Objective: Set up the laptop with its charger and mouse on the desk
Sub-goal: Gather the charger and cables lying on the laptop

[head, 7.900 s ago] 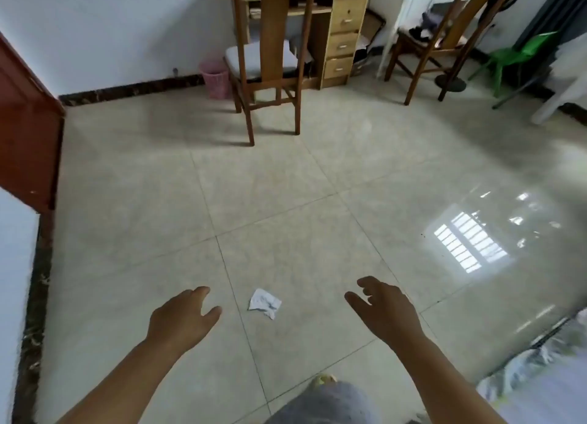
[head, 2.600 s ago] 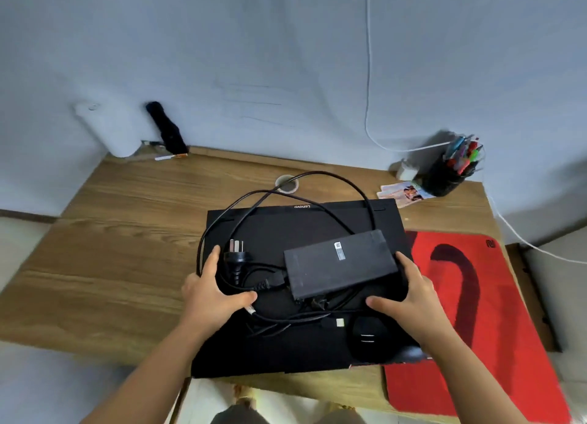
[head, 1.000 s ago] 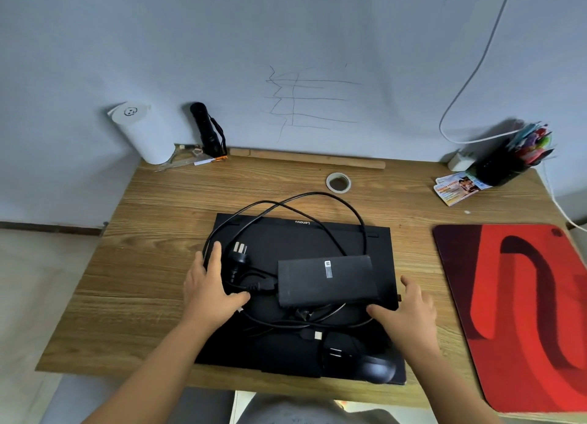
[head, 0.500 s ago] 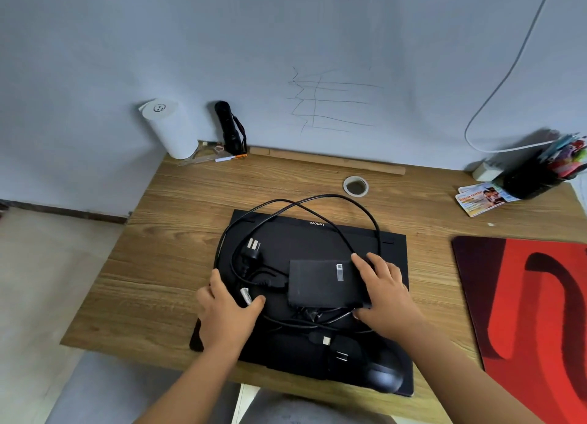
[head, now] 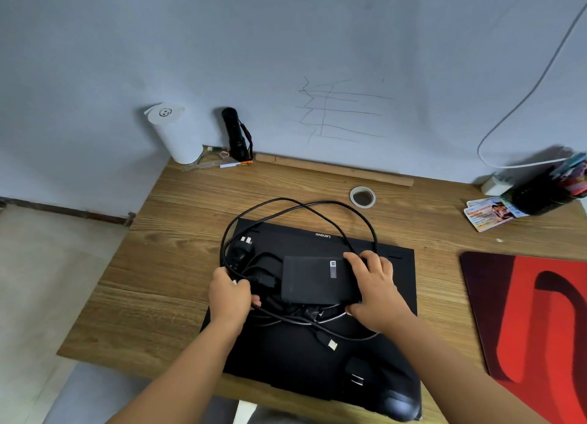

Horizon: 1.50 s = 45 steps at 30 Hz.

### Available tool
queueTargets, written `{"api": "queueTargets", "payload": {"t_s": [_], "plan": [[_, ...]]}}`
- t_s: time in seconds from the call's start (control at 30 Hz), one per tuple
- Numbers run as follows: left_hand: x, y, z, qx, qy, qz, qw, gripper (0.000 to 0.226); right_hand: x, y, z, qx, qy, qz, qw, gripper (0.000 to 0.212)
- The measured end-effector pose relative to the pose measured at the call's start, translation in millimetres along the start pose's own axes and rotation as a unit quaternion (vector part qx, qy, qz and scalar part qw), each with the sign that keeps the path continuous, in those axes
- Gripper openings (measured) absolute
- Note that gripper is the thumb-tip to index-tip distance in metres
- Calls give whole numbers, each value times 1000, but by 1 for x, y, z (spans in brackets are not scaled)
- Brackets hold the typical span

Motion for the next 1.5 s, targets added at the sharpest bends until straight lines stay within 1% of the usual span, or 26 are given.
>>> {"api": "queueTargets", "payload": {"t_s": [0.1,0.2,0.33,0.43,0.53,0.67,0.77,0.83,0.9,0.97,1.07,1.1,1.17,1.2,1.23,1.3,1.33,1.37,1.43,1.5], "plan": [[-13,2,-8,38,11,-8,999,26,-15,3,9,1,-2,-3,1000,91],[-30,2,-16,95,39,-23,994,26,-32,5,18,-3,2,-4,1000,91],[-58,6,-33,128,46,-44,990,26,-62,10,34,-13,6,-17,1000,91],[-78,10,-45,198,63,-55,977,27,-86,16,45,-19,5,-29,999,91],[-101,14,-57,232,79,-63,967,30,-111,21,55,-25,1,-28,999,92],[-135,17,-72,244,91,-55,964,35,-144,24,64,-45,-19,-27,998,89],[-153,18,-79,229,88,-50,968,37,-160,26,64,-93,-34,-38,994,76],[-160,18,-80,217,93,-44,971,37,-166,27,60,-106,-28,-48,993,68],[-164,18,-80,203,103,-34,973,38,-171,29,55,-115,-17,-50,992,65],[-168,20,-78,158,97,-33,982,37,-173,28,48,-119,-6,-47,992,65],[-167,25,-81,48,49,-39,997,27,-173,28,41,-112,7,-50,992,68],[-166,27,-83,15,29,-47,998,33,-173,28,40,-110,9,-52,993,70],[-164,33,-90,-41,-28,-76,996,58,-172,26,38,-103,9,-50,993,77],[-164,36,-95,-90,-73,-96,989,62,-172,25,38,-100,5,-47,994,82],[-164,38,-100,-156,-123,-114,973,59,-172,24,38,-96,2,-44,994,86],[-170,39,-106,-281,-201,-137,928,44,-172,22,38,-66,-4,-39,997,88],[-175,39,-107,-324,-211,-140,911,39,-172,21,38,-41,-6,-38,998,87],[-180,39,-109,-352,-204,-145,902,36,-171,20,38,-19,-9,-38,999,86],[-188,40,-112,-388,-170,-162,891,34,-168,20,39,-3,-17,-43,999,83],[-194,42,-113,-434,-131,-170,875,36,-164,19,41,-14,-23,-52,998,80]]}}
Point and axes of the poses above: each hand's wrist, its own x-axis away from the middle knuckle, its own y-axis out of the back of the hand, z = x × y, the point moved 3 cm from there along -x, towards the middle knuckle, and after that the axes turned 7 degrees about -x, right-handed, at the moved point
